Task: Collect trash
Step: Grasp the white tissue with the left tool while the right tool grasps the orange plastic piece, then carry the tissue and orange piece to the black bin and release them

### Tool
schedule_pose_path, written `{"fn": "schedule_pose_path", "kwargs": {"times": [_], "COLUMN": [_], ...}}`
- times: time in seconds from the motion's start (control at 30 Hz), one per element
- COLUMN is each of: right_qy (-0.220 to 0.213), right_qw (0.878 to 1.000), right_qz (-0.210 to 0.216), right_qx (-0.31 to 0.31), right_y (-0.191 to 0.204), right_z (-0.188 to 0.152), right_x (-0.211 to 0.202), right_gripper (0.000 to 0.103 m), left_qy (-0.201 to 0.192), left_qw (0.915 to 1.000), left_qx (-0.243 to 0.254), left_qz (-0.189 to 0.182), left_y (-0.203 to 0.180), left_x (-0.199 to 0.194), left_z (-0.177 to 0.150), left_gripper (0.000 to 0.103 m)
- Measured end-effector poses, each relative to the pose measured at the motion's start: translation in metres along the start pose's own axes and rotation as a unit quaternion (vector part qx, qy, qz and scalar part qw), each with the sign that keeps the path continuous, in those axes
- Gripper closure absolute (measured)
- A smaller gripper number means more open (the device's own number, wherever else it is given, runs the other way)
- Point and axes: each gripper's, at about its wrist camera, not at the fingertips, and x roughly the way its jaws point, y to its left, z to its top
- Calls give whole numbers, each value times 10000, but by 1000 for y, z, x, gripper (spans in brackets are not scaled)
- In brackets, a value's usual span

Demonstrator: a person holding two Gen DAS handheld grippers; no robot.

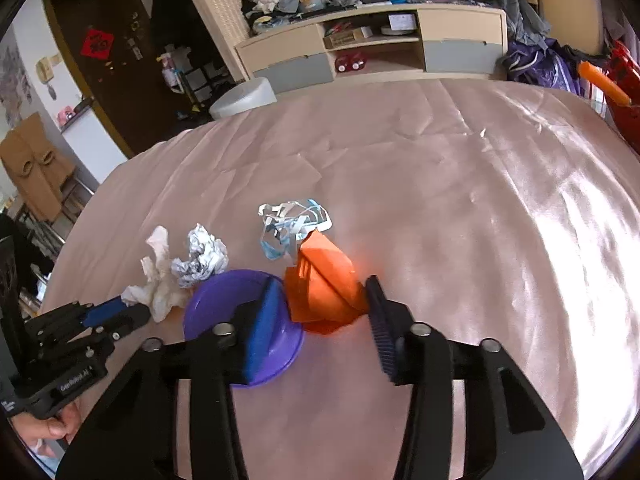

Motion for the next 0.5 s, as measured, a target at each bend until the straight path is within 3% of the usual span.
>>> {"fn": "schedule_pose_path", "kwargs": {"times": [0.1, 0.5], "right_qy": [-8, -478], "right_qw": [9999, 9982], "right_qz": [29, 49], "right_qx": [-97, -351], "right_y": [3, 20], "right_z": [0, -6], "right_x": [-6, -76], "right_gripper": [64, 64], "left_qy": [-32, -422], "left_qw": [10000, 9985], "left_qx": [22, 316], "left_qz": [-13, 108], "left_y": [-1, -19], "left_x": [-6, -61], "left_z": [-2, -14], "left_gripper": [99, 102]}}
